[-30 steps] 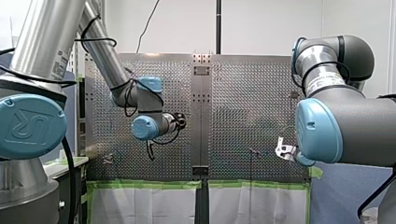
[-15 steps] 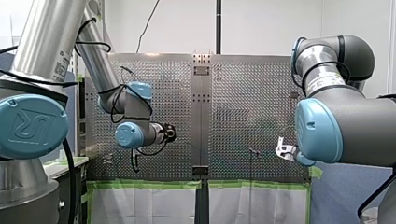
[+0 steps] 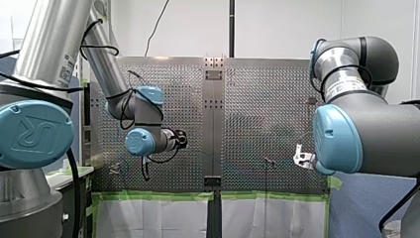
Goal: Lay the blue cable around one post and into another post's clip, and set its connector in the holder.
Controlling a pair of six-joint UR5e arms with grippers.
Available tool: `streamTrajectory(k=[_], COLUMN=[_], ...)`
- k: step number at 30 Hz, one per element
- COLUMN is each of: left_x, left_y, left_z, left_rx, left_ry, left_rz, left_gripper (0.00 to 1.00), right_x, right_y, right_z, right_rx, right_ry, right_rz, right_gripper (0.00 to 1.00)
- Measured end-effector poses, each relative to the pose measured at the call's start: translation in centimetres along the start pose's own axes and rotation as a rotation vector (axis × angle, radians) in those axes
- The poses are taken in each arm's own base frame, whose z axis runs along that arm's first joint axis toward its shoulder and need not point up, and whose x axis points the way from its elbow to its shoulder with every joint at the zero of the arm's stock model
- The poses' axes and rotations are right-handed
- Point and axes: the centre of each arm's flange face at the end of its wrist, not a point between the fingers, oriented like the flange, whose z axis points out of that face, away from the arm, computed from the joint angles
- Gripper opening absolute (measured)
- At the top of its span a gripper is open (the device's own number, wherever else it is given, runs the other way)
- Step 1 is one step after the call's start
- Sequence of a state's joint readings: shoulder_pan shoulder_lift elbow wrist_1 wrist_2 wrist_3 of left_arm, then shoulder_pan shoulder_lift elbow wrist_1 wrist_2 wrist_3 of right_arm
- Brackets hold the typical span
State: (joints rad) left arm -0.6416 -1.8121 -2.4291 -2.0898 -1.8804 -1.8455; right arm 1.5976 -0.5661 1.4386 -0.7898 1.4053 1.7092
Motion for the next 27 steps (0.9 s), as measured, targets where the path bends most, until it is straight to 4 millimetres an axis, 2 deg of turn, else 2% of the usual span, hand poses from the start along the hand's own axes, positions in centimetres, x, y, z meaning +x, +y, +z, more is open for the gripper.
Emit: streamTrajectory(k=[15, 27], left_x=[-0.1, 0.0], left_y=[0.4, 0.4], left_z=[0.2, 0.1], left_rx=[-0.012, -0.014], left_ry=[0.003, 0.011], left_rz=[0.002, 0.004], left_gripper=[1.00, 1.00], right_x=[6.9, 10.7], right_y=[-2.6, -5.0], right_z=[0.1, -1.7], right_rx=[0.027, 0.036], right_ry=[0.038, 0.062], right_rz=[-0.010, 0.011], right_gripper=[0.00, 0.00])
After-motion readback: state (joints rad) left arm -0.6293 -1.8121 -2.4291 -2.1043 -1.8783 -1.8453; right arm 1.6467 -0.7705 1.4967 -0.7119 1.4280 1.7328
